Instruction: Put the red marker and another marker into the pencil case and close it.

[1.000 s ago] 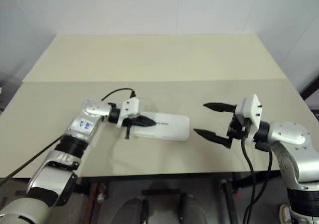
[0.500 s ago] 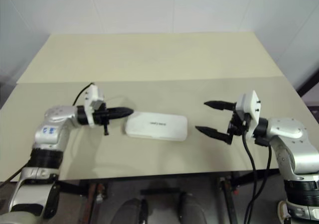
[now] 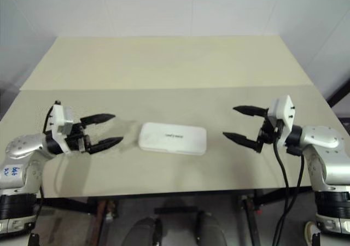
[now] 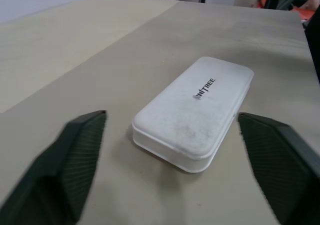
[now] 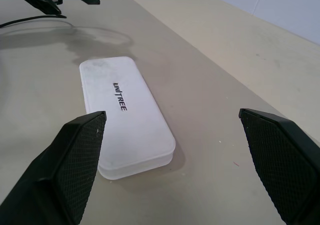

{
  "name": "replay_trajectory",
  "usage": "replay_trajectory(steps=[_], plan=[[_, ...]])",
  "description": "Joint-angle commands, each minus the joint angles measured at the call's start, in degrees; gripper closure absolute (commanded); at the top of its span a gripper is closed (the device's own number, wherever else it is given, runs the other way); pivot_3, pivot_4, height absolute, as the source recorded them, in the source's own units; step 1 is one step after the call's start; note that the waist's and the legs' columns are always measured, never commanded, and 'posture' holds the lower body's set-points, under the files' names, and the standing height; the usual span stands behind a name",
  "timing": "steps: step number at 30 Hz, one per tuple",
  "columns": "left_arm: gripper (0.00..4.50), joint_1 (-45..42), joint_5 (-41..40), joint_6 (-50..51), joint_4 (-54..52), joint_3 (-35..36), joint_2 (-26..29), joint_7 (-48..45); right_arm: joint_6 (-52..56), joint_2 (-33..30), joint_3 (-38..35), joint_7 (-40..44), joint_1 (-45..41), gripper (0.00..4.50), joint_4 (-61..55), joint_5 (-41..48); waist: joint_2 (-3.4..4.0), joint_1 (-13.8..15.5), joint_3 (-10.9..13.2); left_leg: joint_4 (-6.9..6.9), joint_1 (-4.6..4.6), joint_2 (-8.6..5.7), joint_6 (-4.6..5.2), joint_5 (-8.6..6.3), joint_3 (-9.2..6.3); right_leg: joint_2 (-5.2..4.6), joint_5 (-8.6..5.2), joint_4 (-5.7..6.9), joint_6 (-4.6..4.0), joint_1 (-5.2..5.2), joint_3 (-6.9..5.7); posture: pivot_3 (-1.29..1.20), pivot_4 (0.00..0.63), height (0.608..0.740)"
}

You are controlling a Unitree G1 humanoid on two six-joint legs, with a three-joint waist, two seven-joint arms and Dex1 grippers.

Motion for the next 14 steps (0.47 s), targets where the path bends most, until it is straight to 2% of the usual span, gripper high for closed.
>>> replay_trajectory(steps=[1,8,14], plan=[[0.02,0.58,-1.27,-0.77,-3.45,1.24,0.52,1.71,-2.47,-0.10,-0.53,1.08,-1.34,0.00,0.98,-0.70,0.00,-0.03,0.00,-0.01,0.00,0.00,0.00,0.00,0.00,0.01,0.00,0.00,0.00,0.00,0.00,0.00,0.150,0.740],[0.02,-2.28,-0.42,-3.24,-2.25,-1.10,0.20,3.47,-4.16,-1.98,-1.70,3.58,-0.94,0.00,3.84,-1.37,0.00,0.05,0.00,0.00,0.01,0.00,-0.02,-0.01,0.04,0.02,0.00,-0.01,0.00,0.00,0.01,0.00,0.150,0.740],[0.02,0.17,0.91,-2.85,-3.76,-1.26,2.25,4.31,-5.54,-1.54,-1.75,3.88,0.40,0.00,5.09,-2.23,0.01,0.01,0.00,-0.03,0.02,0.02,-0.05,-0.04,0.06,0.06,-0.01,-0.01,-0.01,-0.01,0.02,0.00,0.150,0.740]])
